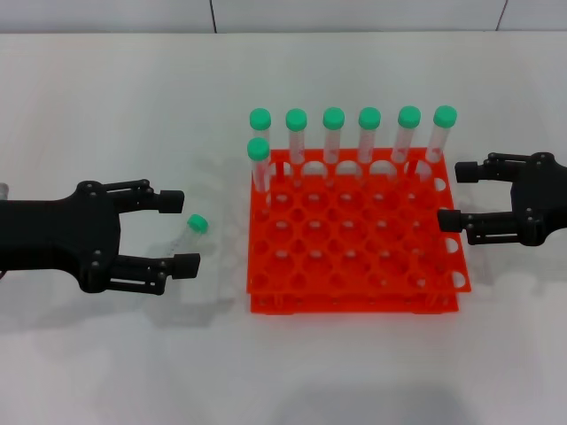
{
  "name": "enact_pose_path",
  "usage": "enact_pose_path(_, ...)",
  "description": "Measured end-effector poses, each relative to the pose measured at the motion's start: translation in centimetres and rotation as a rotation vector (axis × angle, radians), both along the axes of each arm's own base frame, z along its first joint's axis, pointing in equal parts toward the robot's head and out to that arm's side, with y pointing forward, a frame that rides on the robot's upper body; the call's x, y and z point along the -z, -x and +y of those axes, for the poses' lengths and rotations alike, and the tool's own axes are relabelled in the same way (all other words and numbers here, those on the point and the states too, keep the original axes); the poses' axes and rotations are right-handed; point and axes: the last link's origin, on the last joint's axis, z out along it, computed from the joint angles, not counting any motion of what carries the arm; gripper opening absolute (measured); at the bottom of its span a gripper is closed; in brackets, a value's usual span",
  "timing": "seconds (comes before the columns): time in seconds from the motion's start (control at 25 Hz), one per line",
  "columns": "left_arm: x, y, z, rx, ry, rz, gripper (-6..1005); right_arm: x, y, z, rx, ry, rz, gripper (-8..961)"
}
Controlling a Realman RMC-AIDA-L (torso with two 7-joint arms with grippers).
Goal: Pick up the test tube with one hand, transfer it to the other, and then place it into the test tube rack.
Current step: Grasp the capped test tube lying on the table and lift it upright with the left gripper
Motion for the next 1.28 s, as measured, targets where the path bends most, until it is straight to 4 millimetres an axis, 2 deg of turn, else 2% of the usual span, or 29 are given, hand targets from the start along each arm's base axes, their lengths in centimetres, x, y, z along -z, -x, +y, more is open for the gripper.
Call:
enact_pose_path(0.6, 0.0, 0.1, 0.0, -0.004, 0.002, 0.007, 886, 0.0, 0.0, 0.0, 0.000, -0.001, 0.000, 811)
enact_pose_path(0.8, -0.3, 0.4, 0.5, -0.059, 0.027, 0.042, 886, 0.0, 0.0, 0.0, 0.001, -0.001, 0.005, 811)
enact_pose_path(1.28, -0.4, 1.1, 3.6, -0.281, 0.159, 0.366, 885, 0.0, 0.2, 0.0, 0.001, -0.006, 0.021, 811)
